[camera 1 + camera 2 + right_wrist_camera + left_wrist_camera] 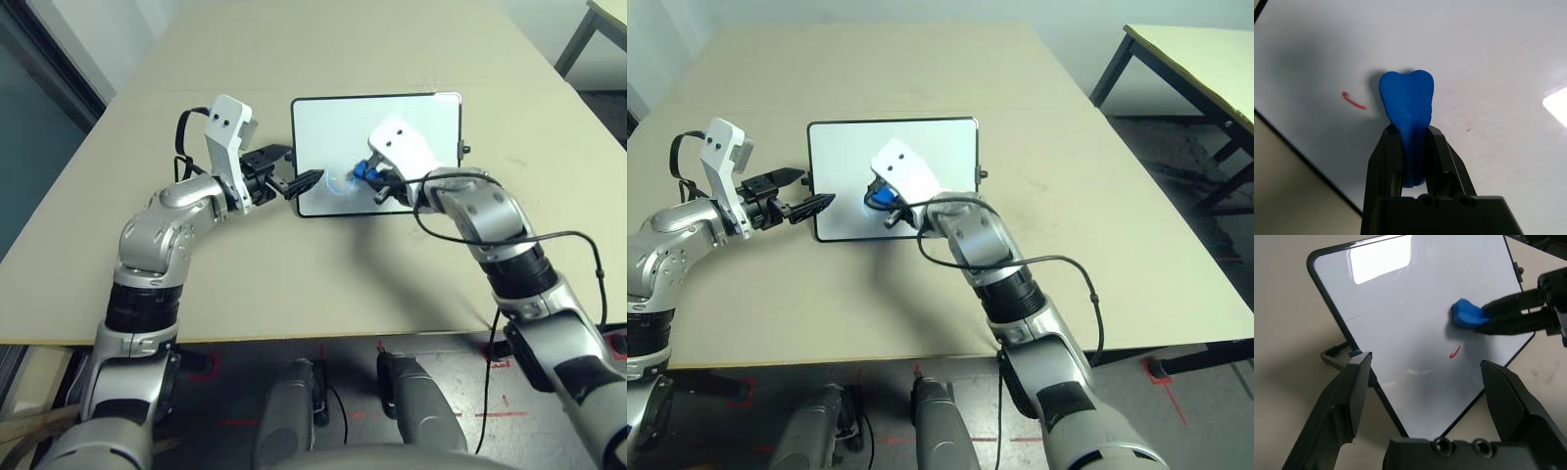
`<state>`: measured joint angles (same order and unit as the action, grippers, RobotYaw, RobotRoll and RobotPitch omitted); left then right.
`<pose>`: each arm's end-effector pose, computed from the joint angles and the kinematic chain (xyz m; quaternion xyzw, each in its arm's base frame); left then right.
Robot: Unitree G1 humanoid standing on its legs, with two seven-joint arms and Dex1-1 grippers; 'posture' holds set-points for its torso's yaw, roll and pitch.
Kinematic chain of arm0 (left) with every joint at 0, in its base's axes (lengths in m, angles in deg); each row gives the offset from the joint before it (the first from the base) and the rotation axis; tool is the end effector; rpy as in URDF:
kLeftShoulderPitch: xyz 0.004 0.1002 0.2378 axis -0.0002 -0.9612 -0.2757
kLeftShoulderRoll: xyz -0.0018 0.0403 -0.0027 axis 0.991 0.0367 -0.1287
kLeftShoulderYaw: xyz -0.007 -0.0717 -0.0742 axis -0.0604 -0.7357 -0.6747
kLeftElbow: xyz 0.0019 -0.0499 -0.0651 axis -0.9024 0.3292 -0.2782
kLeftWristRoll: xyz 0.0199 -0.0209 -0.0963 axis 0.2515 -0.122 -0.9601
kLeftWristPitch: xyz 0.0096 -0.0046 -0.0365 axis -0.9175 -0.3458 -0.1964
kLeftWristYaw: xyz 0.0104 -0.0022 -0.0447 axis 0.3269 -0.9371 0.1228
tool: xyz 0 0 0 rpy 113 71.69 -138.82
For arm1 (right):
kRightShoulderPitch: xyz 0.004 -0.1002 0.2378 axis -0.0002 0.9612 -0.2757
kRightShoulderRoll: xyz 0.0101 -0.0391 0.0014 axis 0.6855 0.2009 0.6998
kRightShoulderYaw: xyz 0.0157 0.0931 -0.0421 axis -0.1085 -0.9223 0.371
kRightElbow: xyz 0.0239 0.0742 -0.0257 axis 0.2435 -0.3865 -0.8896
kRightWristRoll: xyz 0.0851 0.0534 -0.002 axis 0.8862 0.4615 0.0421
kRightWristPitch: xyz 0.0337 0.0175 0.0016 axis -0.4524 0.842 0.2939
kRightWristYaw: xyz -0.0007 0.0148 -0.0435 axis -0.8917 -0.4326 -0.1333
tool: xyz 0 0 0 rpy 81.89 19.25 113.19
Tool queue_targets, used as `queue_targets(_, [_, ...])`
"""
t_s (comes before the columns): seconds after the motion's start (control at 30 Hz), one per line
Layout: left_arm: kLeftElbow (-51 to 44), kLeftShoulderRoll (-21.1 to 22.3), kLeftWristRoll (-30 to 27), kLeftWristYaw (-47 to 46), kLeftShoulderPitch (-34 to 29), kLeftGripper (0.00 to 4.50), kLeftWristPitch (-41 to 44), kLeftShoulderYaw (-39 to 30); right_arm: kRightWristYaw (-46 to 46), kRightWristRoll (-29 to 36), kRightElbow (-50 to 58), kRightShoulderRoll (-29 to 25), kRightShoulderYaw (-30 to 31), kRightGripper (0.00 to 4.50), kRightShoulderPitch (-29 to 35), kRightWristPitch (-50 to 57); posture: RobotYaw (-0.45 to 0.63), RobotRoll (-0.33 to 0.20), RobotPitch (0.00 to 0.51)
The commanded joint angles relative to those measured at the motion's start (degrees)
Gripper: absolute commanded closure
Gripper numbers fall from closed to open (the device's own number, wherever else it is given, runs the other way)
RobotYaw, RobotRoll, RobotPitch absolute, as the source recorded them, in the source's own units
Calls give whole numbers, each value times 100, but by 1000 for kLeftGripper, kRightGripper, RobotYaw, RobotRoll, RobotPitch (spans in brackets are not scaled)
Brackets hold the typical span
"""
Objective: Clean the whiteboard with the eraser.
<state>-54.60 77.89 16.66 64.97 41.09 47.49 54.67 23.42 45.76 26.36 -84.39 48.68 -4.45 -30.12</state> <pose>0.2757 0.2081 0.2022 0.0738 0.0365 -0.3521 0.9323 0.3118 -0.1166 0.2119 -0.2399 0.1408 0.2971 0.9134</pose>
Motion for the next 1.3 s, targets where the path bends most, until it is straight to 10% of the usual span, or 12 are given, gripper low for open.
queue_targets(0.03, [4,18,-23,28,-44,0,-9,15,35,-71,-149,-76,2,3932,-4,90,-108,0,177])
queue_targets(1.3, [23,-29,-24,4,-163,0,-53,7,-272,232,660,-165,439,3932,103,1180,-118,0,191])
